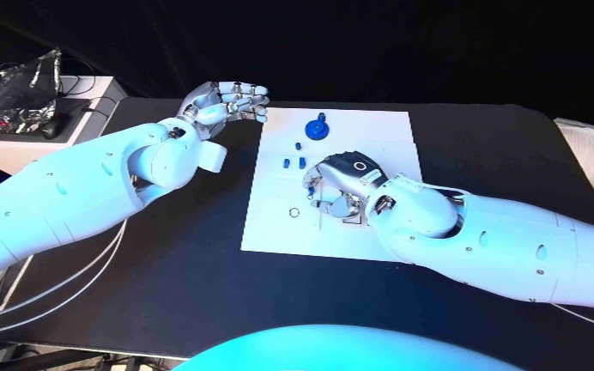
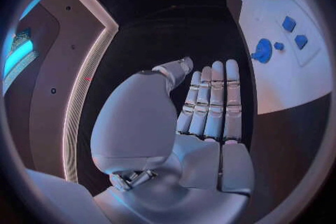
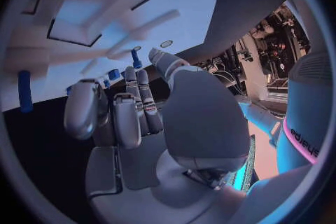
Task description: Assemble the parts on the task board
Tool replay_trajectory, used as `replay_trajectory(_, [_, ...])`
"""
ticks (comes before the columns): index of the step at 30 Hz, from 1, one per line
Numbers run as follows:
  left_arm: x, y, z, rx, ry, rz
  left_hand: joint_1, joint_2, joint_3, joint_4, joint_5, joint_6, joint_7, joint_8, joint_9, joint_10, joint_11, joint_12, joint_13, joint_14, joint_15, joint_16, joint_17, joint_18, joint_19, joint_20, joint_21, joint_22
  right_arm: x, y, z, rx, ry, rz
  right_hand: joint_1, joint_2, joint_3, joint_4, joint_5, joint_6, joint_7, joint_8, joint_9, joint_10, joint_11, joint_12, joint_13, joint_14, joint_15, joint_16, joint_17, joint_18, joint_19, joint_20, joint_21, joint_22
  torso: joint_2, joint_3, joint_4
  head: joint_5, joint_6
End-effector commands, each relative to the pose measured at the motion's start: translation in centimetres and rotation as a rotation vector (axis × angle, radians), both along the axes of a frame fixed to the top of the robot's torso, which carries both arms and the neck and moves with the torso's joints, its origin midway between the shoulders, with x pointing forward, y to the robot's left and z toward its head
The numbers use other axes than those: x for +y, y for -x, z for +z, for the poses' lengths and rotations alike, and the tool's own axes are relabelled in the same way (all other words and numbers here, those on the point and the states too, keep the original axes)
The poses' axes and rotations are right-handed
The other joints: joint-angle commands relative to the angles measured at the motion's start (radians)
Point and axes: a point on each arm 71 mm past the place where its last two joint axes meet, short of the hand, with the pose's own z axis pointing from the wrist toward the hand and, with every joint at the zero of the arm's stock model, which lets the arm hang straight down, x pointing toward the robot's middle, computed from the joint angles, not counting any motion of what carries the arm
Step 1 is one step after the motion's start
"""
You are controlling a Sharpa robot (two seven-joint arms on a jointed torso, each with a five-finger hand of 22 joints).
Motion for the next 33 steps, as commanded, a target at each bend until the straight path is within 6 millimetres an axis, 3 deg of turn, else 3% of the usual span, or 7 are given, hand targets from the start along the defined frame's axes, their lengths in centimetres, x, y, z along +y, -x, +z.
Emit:
replay_trajectory(1, [-0.2,0.0,0.0,-0.002,0.007,-0.020,0.009,0.003,-0.005,0.002,0.000,0.001,0.008,0.001,-0.001,-0.003,0.003,-0.005,-0.001,0.001,0.004,-0.004,0.002,0.001,-0.002,0.005,-0.005,-0.001,-0.4,0.2,0.6,-0.033,-0.048,-0.021,0.015,0.003,-0.008,0.001,0.000,-0.003,-0.006,-0.007,-0.002,-0.007,-0.002,0.007,-0.001,0.038,0.006,-0.004,-0.002,0.020,0.000,0.002,-0.006,0.041,0.000,0.0002,-0.0015,-0.003,0.006])
replay_trajectory(10, [-0.1,-0.1,-0.1,0.000,0.006,-0.016,0.011,0.004,-0.005,0.001,0.000,0.001,0.008,0.001,-0.001,-0.004,0.004,-0.006,-0.002,0.001,0.005,-0.006,0.002,0.001,-0.002,0.006,-0.006,-0.002,-1.5,0.1,1.2,0.018,-0.078,-0.045,0.027,0.009,-0.016,0.009,0.007,0.006,-0.004,-0.010,-0.006,0.005,-0.005,0.020,-0.001,0.039,0.004,-0.003,-0.001,0.020,0.003,0.000,-0.004,0.042,0.001,0.0004,-0.0021,-0.010,0.013])
replay_trajectory(14, [-0.1,-0.1,-0.1,0.001,0.005,-0.015,0.012,0.005,-0.004,0.000,0.000,0.001,0.008,0.001,-0.001,-0.004,0.004,-0.006,-0.002,0.001,0.005,-0.007,0.002,0.001,-0.002,0.006,-0.007,-0.002,-1.4,0.1,1.2,0.045,-0.080,-0.041,0.046,0.016,0.013,0.015,0.012,0.027,0.005,-0.008,-0.008,0.045,-0.015,0.045,0.001,0.040,-0.005,-0.002,-0.001,0.018,0.009,-0.007,0.006,0.047,0.002,0.0002,0.0003,-0.011,0.014])
replay_trajectory(33, [0.1,-0.1,-0.1,0.002,0.003,-0.011,0.012,0.005,-0.004,0.000,0.000,0.001,0.008,0.001,-0.001,-0.004,0.004,-0.006,-0.002,0.001,0.005,-0.007,0.002,0.001,-0.002,0.006,-0.007,-0.002,-1.3,-0.4,0.8,0.058,-0.045,-0.051,0.057,-0.002,0.048,0.014,0.018,0.022,0.012,-0.021,-0.014,0.052,-0.014,0.044,-0.007,0.041,-0.005,-0.001,-0.001,0.016,0.012,-0.009,0.011,0.050,0.002,-0.0009,0.0009,-0.007,0.010])
